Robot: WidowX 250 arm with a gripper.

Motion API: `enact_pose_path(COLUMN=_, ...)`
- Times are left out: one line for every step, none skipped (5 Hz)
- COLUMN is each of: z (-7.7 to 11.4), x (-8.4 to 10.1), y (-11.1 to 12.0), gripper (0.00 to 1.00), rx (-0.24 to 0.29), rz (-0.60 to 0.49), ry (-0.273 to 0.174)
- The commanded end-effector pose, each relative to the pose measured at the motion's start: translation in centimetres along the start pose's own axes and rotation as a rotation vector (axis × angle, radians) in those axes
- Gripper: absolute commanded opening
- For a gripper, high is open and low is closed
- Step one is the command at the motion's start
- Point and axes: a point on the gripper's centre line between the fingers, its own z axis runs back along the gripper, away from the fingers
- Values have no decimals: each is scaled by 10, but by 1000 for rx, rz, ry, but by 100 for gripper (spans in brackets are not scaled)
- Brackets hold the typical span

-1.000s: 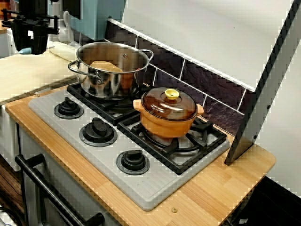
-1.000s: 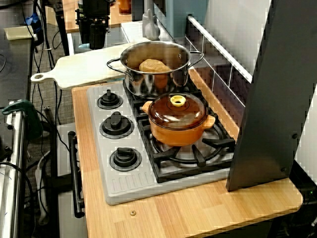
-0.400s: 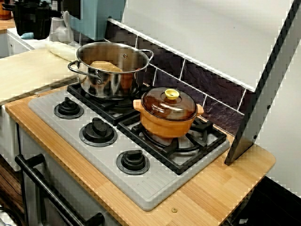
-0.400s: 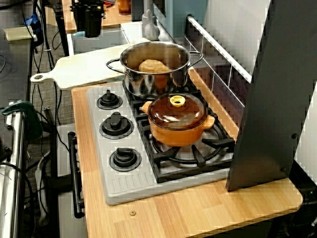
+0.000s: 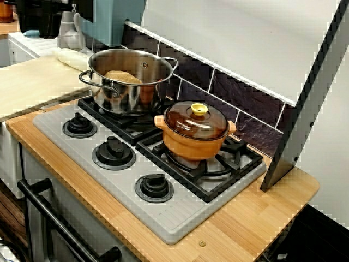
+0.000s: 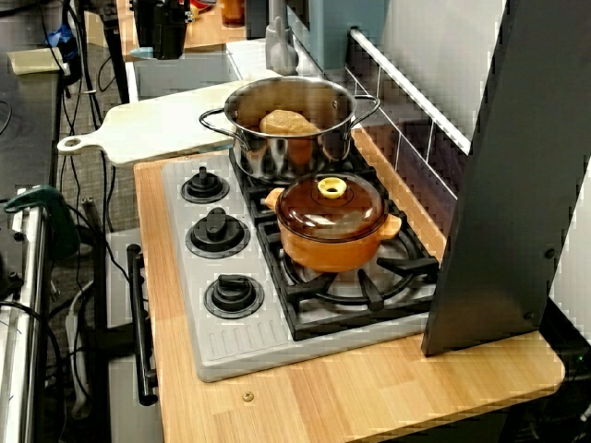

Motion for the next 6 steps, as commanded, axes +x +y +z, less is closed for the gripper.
enact_pose_path(z=25, x=-17, y=-22, gripper=0, rx=-34, rz=-64, ry=-35)
enact_pose_path(z=31, x=-18, y=-23, gripper=0, rx=-76, rz=-87, ry=9)
enact_pose_path(z=39, x=-21, y=-25, gripper=0, rx=-111, rz=-107, ry=29)
enact_pose_path(z=42, x=-23, y=-30, gripper=0, rx=-131, rz=-120, ry=56)
enact_pose_path(z=43, x=-21, y=-35, gripper=0, rx=-146, rz=-125, ry=92)
enact_pose_path(z=42, x=-20, y=-41, gripper=0, rx=-150, rz=-135, ry=134)
